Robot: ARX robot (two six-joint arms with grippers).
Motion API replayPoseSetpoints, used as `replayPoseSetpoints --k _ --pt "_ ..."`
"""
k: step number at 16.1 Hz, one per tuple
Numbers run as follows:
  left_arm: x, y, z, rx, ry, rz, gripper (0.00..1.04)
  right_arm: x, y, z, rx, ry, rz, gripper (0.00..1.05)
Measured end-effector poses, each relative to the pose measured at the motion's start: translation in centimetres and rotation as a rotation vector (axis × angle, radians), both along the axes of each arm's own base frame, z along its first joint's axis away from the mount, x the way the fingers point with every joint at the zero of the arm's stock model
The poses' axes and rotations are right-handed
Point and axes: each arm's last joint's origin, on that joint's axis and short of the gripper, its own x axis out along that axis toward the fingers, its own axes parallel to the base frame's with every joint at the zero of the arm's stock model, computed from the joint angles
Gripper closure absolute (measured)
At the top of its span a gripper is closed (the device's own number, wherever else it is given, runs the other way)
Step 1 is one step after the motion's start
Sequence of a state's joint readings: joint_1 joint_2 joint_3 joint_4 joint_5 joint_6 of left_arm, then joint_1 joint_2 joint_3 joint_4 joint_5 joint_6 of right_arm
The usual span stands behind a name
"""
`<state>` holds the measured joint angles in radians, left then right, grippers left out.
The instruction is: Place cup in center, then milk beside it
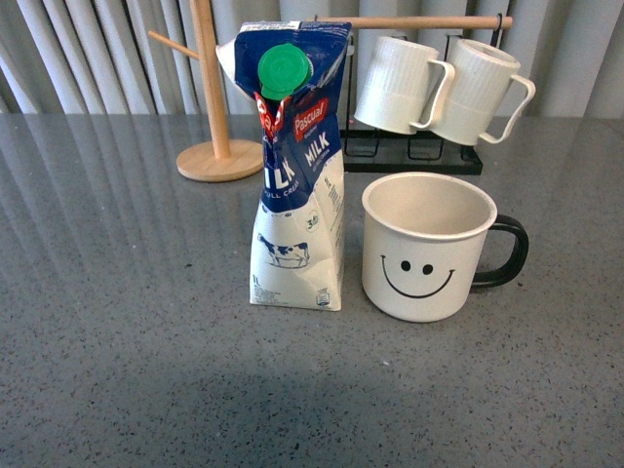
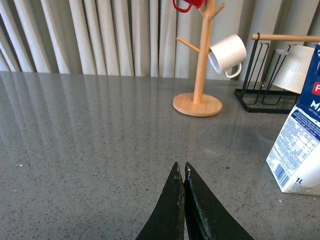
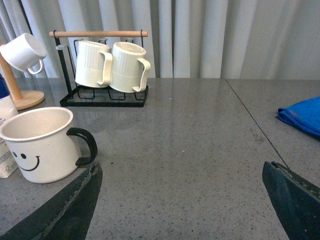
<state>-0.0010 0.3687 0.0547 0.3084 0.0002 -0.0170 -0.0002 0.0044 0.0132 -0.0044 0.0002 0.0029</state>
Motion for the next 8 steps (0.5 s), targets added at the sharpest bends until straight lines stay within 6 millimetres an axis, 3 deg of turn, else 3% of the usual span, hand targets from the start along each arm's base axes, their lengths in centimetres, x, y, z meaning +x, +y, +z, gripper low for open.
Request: replayPoseSetpoints --k 8 --pt "-1.06 0.00 -0.81 0.000 -0.023 0.000 1.03 0.00 0.00 0.00 0.000 0.000 0.000 0.07"
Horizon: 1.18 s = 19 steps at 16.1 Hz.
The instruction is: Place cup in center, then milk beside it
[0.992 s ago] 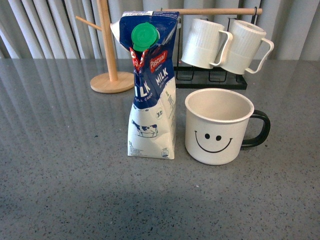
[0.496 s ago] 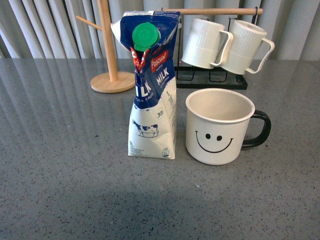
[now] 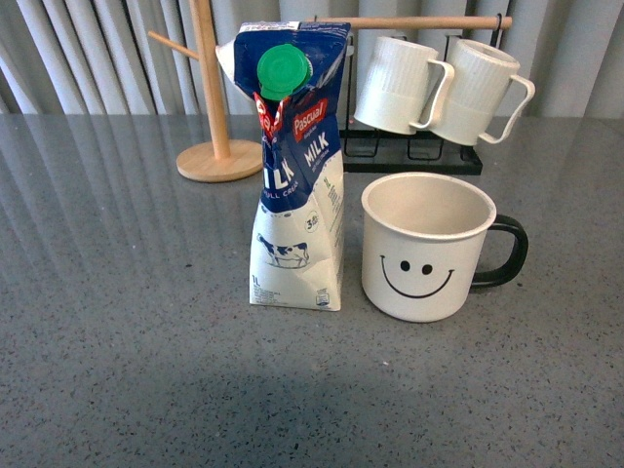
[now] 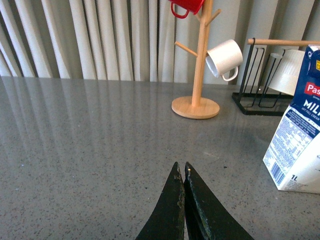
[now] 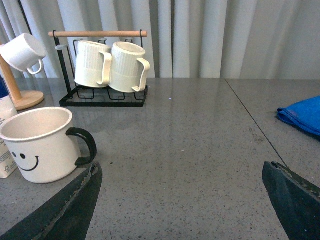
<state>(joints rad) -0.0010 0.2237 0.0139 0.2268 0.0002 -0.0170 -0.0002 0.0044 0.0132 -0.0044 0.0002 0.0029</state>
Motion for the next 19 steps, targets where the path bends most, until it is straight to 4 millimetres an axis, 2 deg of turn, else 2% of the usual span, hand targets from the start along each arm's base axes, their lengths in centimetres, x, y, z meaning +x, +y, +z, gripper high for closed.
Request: replayPoseSetpoints --k 3,5,6,11,12,16,19 --pt "-0.3 0.0 -0.1 0.000 0.004 0.000 1.03 0.0 0.0 0.0 0.000 0.000 0.000 0.07" --pt "-1.2 0.0 -0.7 0.000 0.050 0.000 1.03 0.0 0.0 0.0 0.000 0.000 0.000 0.07" --pt "-1.4 0.0 -0.1 0.000 -0.006 -0.001 1.03 0.0 0.0 0.0 0.000 0.000 0.000 0.07" --pt "-1.4 0.0 -0.4 0.000 0.016 0.000 1.03 0.0 0.0 0.0 0.000 0.000 0.000 0.07" --pt "-1.4 0.0 -0.4 0.000 0.016 0.000 0.97 0.0 0.0 0.0 0.000 0.000 0.000 0.07" --pt "-1.4 0.0 -0.4 0.000 0.016 0.000 0.46 0.0 0.0 0.0 0.000 0.000 0.000 0.07" --pt "-1.4 0.0 -0.4 0.000 0.016 0.000 0.35 0.0 0.0 0.0 0.000 0.000 0.000 0.07"
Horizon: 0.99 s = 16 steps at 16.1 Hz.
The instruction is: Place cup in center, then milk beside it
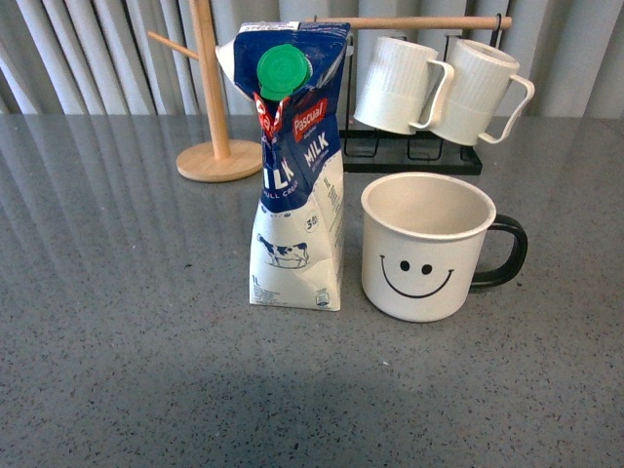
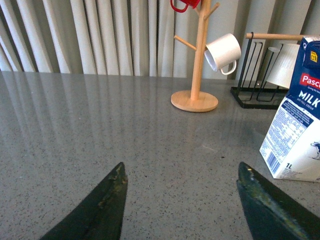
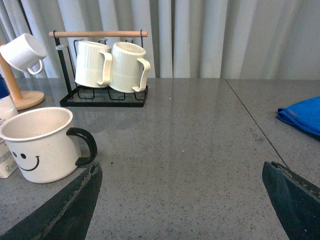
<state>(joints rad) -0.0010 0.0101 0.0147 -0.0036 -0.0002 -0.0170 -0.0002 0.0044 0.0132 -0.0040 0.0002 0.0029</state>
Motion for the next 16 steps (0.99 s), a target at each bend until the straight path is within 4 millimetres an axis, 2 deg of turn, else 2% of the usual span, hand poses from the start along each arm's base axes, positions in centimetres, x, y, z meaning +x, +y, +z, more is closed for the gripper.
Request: replayPoseSetpoints --k 4,5,16 --pt "0.00 0.00 0.00 0.000 0.000 0.000 0.08 0.00 0.00 0.00 0.000 0.000 0.000 0.07" --pt "0.00 0.00 0.00 0.002 0.000 0.000 0.05 0.00 0.00 0.00 0.000 0.000 0.000 0.07" --pt "0.00 0.00 0.00 0.002 0.000 0.000 0.07 0.00 0.00 0.00 0.000 0.000 0.000 0.07"
